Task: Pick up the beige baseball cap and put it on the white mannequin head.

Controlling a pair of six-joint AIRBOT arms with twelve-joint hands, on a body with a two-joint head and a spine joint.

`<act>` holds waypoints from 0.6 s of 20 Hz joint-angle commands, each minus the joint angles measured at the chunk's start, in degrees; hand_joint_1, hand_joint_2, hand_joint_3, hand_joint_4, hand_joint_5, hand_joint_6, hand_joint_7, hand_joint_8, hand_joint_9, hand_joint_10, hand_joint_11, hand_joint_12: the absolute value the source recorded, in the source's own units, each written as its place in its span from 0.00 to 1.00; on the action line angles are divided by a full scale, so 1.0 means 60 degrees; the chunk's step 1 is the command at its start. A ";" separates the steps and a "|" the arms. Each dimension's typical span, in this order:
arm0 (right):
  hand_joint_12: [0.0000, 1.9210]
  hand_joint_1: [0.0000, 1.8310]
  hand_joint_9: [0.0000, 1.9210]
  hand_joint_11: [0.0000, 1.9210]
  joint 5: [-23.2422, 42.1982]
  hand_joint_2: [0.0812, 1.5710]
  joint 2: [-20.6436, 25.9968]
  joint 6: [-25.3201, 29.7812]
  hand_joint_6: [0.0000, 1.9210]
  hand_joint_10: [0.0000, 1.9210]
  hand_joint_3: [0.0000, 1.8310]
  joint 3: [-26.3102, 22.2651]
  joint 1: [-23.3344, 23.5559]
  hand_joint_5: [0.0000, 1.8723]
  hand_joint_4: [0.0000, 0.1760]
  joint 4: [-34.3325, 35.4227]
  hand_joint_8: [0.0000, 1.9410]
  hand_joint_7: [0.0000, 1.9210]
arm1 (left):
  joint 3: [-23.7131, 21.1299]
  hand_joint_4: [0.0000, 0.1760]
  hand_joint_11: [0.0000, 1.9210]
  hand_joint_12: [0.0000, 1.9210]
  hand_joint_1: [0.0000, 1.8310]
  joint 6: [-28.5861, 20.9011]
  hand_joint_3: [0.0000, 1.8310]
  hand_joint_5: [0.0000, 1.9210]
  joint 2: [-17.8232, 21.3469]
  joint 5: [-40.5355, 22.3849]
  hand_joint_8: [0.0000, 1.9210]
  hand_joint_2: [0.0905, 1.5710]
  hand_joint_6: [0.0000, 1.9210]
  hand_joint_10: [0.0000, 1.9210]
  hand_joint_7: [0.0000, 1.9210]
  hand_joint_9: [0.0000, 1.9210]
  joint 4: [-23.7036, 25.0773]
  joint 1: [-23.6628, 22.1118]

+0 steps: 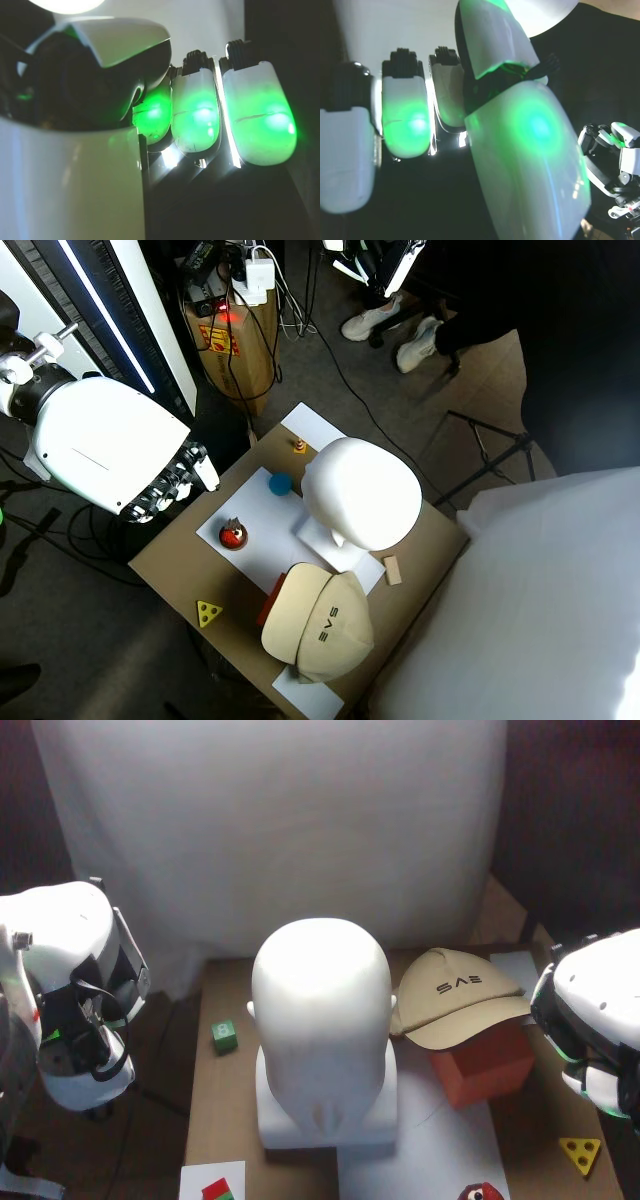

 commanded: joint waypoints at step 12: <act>0.11 0.00 0.00 0.00 0.0230 0.63 0.0070 0.0027 0.00 0.00 0.00 0.0113 -0.0517 0.01 0.00 -0.0755 0.00 0.00 | 0.0015 0.00 0.00 0.06 0.00 0.0009 0.00 0.02 0.0081 -0.0336 0.00 0.68 0.00 0.00 0.01 0.00 0.0914 -0.0026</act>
